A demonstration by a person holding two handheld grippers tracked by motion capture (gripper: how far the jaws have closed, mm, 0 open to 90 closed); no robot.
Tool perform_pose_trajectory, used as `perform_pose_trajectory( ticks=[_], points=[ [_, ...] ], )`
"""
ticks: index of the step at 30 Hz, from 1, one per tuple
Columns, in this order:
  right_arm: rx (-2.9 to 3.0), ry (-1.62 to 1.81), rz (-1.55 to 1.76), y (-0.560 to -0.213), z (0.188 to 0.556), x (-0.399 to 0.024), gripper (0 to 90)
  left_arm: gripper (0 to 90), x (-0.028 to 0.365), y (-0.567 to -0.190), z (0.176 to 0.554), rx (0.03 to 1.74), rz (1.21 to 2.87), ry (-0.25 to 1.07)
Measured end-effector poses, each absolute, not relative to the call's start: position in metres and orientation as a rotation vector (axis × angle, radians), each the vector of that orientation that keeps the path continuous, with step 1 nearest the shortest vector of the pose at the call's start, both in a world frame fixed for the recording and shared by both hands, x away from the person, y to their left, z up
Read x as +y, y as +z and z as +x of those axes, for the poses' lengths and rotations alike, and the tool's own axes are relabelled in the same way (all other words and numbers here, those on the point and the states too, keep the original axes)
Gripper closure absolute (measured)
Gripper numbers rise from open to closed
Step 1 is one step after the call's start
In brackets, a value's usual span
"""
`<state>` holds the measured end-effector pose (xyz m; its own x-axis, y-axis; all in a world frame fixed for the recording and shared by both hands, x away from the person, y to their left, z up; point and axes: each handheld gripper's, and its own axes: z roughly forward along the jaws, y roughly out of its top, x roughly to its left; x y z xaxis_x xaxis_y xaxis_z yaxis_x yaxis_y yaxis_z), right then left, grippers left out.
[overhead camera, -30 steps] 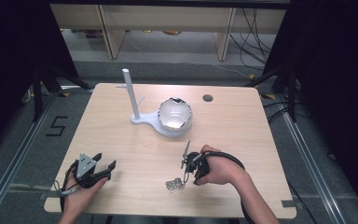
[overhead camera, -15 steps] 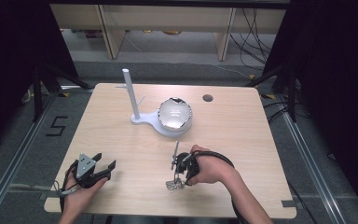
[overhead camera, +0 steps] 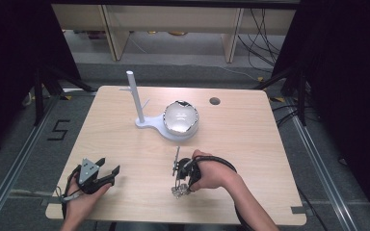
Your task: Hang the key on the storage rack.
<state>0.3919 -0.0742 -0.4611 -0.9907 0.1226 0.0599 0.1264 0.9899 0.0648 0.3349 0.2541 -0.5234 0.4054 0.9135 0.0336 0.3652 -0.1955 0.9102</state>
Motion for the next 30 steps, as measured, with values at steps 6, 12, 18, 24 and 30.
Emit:
perform_pose_trajectory(
  ticks=[6, 12, 18, 24, 30],
  points=[
    [-3.072, -0.092, -0.204, -0.4651, 0.3909, -0.0714, 75.2, 34.5, 0.2541, -0.5234, 0.3347, 1.114, 1.758, 0.761],
    [-3.076, -0.104, -0.194, -0.4654, 0.3917, -0.0711, 78.7, 34.4, 0.2535, -0.5235, 0.3350, 1.111, 1.763, 0.762],
    [-3.080, -0.104, -0.202, -0.4674, 0.3928, -0.0707, 81.1, 34.3, 0.2538, -0.5235, 0.3349, 1.111, 1.761, 0.760],
    [-3.078, -0.096, -0.208, -0.4675, 0.3928, -0.0710, 84.2, 34.2, 0.2534, -0.5243, 0.3354, 1.102, 1.752, 0.762],
    [-3.069, -0.107, -0.216, -0.4684, 0.3944, -0.0721, 88.3, 34.2, 0.2534, -0.5243, 0.3353, 1.102, 1.750, 0.762]
  ],
)
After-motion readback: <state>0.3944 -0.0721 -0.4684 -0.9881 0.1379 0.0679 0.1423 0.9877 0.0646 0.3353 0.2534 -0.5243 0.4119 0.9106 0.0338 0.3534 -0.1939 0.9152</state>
